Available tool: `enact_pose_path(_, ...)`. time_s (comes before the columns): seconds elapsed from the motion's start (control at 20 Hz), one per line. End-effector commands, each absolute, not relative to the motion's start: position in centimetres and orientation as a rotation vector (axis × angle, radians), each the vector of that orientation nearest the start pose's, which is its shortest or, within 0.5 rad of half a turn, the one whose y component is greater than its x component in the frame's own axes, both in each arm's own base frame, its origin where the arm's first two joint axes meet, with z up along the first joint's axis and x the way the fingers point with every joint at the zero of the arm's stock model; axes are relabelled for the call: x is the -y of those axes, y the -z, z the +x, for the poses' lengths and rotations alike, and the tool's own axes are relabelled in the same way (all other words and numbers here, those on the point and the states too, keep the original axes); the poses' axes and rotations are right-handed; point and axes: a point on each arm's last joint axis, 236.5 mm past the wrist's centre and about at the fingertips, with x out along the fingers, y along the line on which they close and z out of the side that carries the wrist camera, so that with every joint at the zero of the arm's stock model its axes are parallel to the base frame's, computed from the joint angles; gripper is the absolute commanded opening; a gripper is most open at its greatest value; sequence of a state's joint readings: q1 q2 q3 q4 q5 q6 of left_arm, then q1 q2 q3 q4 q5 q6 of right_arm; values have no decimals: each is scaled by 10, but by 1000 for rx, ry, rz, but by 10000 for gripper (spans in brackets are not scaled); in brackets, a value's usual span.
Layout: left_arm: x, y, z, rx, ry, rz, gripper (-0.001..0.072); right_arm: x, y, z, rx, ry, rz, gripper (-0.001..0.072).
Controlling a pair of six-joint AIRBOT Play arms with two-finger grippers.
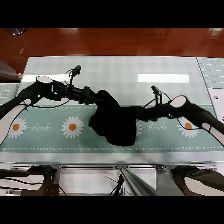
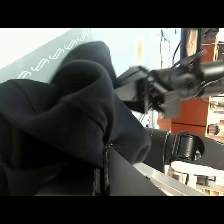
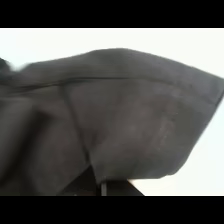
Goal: Fold the shirts.
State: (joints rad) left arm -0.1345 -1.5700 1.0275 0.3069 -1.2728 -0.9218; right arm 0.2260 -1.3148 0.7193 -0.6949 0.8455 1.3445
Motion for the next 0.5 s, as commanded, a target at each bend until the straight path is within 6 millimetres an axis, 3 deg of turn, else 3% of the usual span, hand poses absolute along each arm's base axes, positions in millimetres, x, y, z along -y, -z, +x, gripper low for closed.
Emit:
enact_pose_path(0.0, 258, -19, 353, -1264, 1007, -773, 17, -203, 41, 330, -1347, -529, 476, 30)
enact_pose_path(0.1, 250, -57, 373, -1179, 1012, -765, 17, -187, -5, 360, -1273, -530, 414, 30)
enact_pose_path(0.15, 245, -83, 384, -1115, 1018, -746, 17, -176, -39, 380, -1200, -516, 383, 30)
enact_pose_path(0.3, 225, -189, 417, -835, 1003, -658, 16, -146, -164, 429, -909, -459, 324, 30)
enact_pose_path(0.35, 216, -229, 423, -739, 982, -623, 16, -139, -212, 435, -810, -456, 291, 29)
enact_pose_path(0.45, 198, -294, 420, -592, 915, -485, 16, -127, -294, 425, -651, -445, 202, 30)
